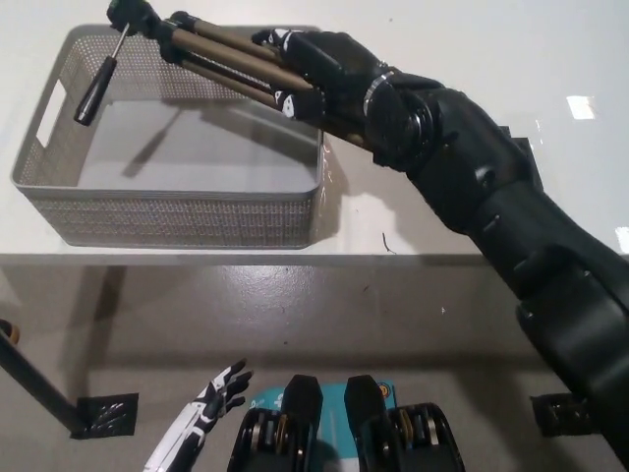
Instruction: The robot uses its right hand to pick the tripod on the desk and places it into a rectangular container on the left.
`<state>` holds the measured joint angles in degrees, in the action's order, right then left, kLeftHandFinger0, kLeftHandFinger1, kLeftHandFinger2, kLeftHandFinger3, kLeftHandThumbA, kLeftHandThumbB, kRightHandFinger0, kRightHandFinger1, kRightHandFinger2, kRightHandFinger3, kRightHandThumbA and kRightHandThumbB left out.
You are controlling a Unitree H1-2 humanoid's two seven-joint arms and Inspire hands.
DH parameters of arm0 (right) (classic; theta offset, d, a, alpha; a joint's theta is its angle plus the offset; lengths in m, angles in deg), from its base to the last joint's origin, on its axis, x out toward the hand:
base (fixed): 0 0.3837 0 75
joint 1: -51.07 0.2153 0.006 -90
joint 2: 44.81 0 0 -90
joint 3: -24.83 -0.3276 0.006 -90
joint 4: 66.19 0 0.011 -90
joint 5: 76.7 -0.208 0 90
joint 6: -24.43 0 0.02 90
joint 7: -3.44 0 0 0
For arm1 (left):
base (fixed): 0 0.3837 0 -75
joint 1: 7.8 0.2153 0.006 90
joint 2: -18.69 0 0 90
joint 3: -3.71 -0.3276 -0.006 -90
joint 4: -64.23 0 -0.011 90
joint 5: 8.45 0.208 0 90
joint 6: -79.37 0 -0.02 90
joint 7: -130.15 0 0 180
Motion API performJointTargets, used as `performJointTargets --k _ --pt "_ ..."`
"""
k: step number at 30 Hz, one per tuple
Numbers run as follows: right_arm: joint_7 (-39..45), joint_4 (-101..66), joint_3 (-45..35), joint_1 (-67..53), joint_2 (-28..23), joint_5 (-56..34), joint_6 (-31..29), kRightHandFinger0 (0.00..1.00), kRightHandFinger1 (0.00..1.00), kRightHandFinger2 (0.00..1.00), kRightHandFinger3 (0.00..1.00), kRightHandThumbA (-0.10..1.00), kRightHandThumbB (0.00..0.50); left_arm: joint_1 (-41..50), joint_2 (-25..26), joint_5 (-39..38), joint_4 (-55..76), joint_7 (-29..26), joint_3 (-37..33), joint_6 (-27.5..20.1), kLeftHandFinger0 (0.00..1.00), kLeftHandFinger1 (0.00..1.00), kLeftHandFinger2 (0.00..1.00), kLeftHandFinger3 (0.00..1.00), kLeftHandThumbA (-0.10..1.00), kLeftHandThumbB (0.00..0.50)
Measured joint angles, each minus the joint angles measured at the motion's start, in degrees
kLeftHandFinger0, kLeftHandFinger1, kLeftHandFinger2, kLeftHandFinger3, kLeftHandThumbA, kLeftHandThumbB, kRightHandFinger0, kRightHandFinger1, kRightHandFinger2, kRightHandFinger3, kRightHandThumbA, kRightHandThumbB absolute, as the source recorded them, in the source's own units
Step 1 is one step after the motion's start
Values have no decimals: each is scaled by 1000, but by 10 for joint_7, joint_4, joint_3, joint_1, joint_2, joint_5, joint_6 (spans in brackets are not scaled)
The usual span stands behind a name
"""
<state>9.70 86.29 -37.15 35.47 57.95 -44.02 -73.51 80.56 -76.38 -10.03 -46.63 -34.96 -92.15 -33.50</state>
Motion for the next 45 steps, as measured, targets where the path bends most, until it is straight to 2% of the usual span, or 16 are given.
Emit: performJointTargets --k 9,13,16,21,26,28,29,30,31,32,34,36,38,39,44,45 --pt "17 -55 -5 1 -39 -1 -14 1000 1000 1000 1000 855 500 -22 1 8 -9 2 -9 1 1000 1000 1000 1000 1000 500" --pt "22 -86 -7 5 -55 0 -17 1000 1000 1000 1000 873 500 -24 3 10 -12 4 -12 3 1000 1000 1000 1000 1000 500" --pt "31 -112 -14 10 -60 -1 -12 1000 1000 1000 1000 1000 500 -24 5 12 -15 5 -15 3 1000 1000 1000 1000 1000 500" --pt "44 -142 -45 38 -61 -13 -3 1000 1000 1000 1000 1000 498 -24 5 15 -17 5 -19 3 1000 1000 1000 1000 1000 500" --pt "48 -166 -119 86 -59 -52 1 1000 1000 1000 1000 1000 436 -24 5 21 -18 5 -22 3 1000 1000 1000 1000 1000 500" --pt "48 -193 -159 101 -58 -75 4 1000 1000 1000 1000 1000 459 -24 5 23 -18 4 -23 3 1000 1000 1000 1000 1000 500" --pt "48 -208 -179 105 -58 -84 6 1000 1000 1000 1000 1000 495 -24 4 23 -18 4 -23 3 1000 1000 1000 1000 1000 500" --pt "48 -228 -195 106 -58 -95 11 1000 1000 1000 1000 1000 439 -24 4 24 -18 4 -23 3 1000 1000 1000 1000 1000 500" --pt "48 -240 -206 104 -58 -100 12 1000 1000 1000 1000 1000 425 -24 4 24 -18 4 -23 3 1000 1000 1000 1000 1000 500" --pt "48 -263 -216 101 -58 -107 14 1000 1000 1000 1000 1000 370 -24 4 24 -18 4 -23 3 1000 1000 1000 1000 1000 500" --pt "48 -326 -241 80 -60 -122 17 1000 1000 1000 1000 1000 325 -24 4 24 -19 4 -23 4 1000 1000 1000 1000 1000 500" --pt "48 -373 -253 52 -60 -131 22 1000 1000 1000 1000 1000 393 -24 4 24 -19 4 -23 5 1000 1000 1000 1000 1000 500" --pt "48 -419 -262 16 -60 -140 26 1000 1000 1000 1000 1000 387 -24 4 24 -19 4 -23 5 1000 1000 1000 1000 1000 500" --pt "48 -443 -267 -8 -60 -144 27 1000 1000 1000 1000 1000 414 -24 4 24 -20 4 -23 5 1000 1000 1000 1000 1000 500" --pt "47 -547 -288 -148 -58 -159 29 1000 1000 1000 1000 1000 369 -24 4 23 -22 4 -22 5 1000 1000 1000 1000 1000 500" --pt "47 -573 -295 -185 -57 -164 28 1000 1000 1000 1000 1000 432 -24 4 23 -22 4 -22 5 1000 1000 1000 1000 1000 500"
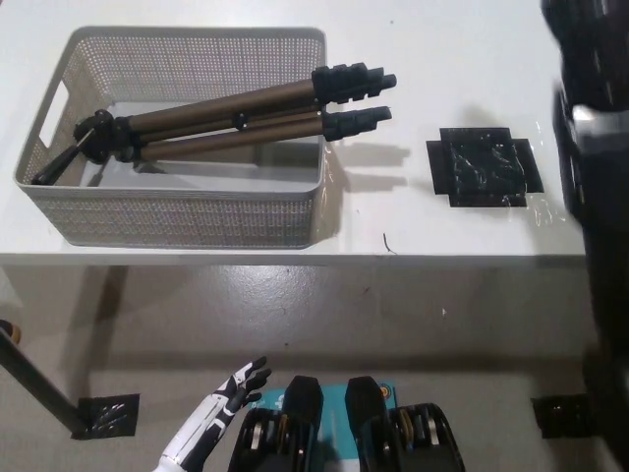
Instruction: The robot uses its right hand to pick the tripod on the desk and places it into a rectangular container on the left.
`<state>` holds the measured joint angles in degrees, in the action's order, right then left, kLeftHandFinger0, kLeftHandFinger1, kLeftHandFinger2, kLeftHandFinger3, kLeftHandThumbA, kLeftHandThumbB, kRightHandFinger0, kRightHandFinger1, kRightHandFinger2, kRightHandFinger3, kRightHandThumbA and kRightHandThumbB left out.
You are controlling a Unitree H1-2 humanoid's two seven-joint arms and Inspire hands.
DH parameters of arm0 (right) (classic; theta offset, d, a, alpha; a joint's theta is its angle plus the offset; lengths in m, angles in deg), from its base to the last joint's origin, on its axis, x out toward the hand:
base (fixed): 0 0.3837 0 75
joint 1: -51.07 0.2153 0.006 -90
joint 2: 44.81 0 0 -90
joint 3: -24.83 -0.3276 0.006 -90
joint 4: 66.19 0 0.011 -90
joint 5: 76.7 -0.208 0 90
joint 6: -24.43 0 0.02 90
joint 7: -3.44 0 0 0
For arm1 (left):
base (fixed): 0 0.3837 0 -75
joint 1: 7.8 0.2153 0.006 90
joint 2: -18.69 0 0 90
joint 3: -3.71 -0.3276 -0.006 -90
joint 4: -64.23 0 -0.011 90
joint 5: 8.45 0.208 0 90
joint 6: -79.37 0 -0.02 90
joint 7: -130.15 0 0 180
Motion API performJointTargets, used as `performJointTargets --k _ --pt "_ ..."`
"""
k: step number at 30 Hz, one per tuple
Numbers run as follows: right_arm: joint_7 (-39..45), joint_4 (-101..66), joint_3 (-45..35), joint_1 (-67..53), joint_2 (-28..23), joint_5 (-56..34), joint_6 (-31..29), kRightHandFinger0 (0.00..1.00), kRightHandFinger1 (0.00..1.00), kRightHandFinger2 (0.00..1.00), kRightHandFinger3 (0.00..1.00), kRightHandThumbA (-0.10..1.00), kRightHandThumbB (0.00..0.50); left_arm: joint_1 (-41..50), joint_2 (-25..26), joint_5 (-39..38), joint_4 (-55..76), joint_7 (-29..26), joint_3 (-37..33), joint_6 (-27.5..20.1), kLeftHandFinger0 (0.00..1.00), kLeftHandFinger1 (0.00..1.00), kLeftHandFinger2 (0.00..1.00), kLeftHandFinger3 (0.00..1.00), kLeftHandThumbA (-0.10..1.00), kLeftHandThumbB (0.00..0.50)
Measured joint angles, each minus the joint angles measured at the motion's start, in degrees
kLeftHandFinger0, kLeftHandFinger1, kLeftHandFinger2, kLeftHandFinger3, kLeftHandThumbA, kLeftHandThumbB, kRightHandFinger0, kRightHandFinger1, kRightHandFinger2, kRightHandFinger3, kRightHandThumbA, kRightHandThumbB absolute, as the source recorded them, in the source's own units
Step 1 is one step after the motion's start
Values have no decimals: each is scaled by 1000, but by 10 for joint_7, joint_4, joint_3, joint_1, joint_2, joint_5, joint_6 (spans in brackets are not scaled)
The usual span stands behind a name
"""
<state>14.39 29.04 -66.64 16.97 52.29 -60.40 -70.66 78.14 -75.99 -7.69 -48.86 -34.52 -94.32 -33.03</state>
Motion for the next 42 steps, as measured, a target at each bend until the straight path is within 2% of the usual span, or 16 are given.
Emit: performJointTargets --k 1,2,5,7,8,10,12,17,18,21,24,25,29,35,39,42 --pt "-1 -13 -4 -27 1 -2 0 1000 1000 1000 1000 1000 342 0 0 0 0 0 0 0 1000 1000 1000 1000 1000 500" --pt "-1 -32 -10 -60 2 -6 -1 1000 1000 1000 1000 1000 331 0 0 0 0 0 0 0 1000 1000 1000 1000 1000 500" --pt "-4 -96 -27 -174 7 -21 -5 1000 1000 1000 1000 1000 356 -1 0 0 -1 0 1 0 1000 1000 1000 1000 1000 500" --pt "-7 -139 -39 -267 15 -33 -8 1000 1000 1000 1000 1000 319 -3 0 0 -2 0 3 0 1000 1000 1000 1000 1000 500" --pt "-8 -155 -43 -312 20 -38 -10 1000 1000 1000 1000 1000 327 -4 0 0 -2 0 3 0 1000 1000 1000 1000 1000 500" --pt "-12 -182 -47 -404 33 -50 -18 1000 1000 1000 1000 1000 280 -7 -1 0 -2 0 5 0 1000 1000 1000 1000 1000 500" --pt "-12 -188 -47 -490 47 -66 -32 1000 1000 1000 1000 1000 277 -11 -1 0 -2 0 7 3 1000 1000 1000 1000 1000 500" --pt "-13 -159 -40 -630 81 -97 -69 1000 1000 1000 1000 1000 248 -19 -2 -1 -2 -1 16 6 1000 1000 1000 1000 1000 500" --pt "-13 -145 -37 -646 87 -104 -78 1000 1000 1000 1000 1000 215 -22 -2 -1 -2 -1 17 8 1000 1000 1000 1000 1000 500" --pt "-9 -83 -15 -670 102 -129 -105 1000 1000 1000 1000 1000 253 -29 -2 -1 -2 -1 20 8 1000 1000 1000 1000 1000 500" --pt "-1 -12 11 -667 112 -152 -126 1000 1000 1000 1000 1000 322 -41 -5 -1 -2 -2 23 9 1000 1000 1000 1000 1000 500" --pt "1 3 18 -664 114 -156 -130 1000 1000 1000 1000 1000 324 -44 -5 -1 -2 -3 23 10 1000 1000 1000 1000 1000 500" --pt "5 46 36 -641 111 -163 -143 1000 1000 1000 1000 1000 309 -52 -6 -1 -2 -7 28 13 1000 1000 1000 1000 1000 500" --pt "13 63 61 -614 84 -163 -146 1000 1000 1000 1000 1000 239 -56 -8 -1 -12 -9 33 14 1000 1000 1000 1000 1000 500" --pt "16 72 73 -608 77 -163 -146 1000 1000 1000 1000 1000 262 -56 -13 -2 -16 -9 36 14 1000 1000 1000 1000 1000 500" --pt "16 72 78 -603 74 -162 -145 1000 1000 1000 1000 1000 247 -55 -14 -3 -17 -9 38 13 1000 1000 1000 1000 1000 500"
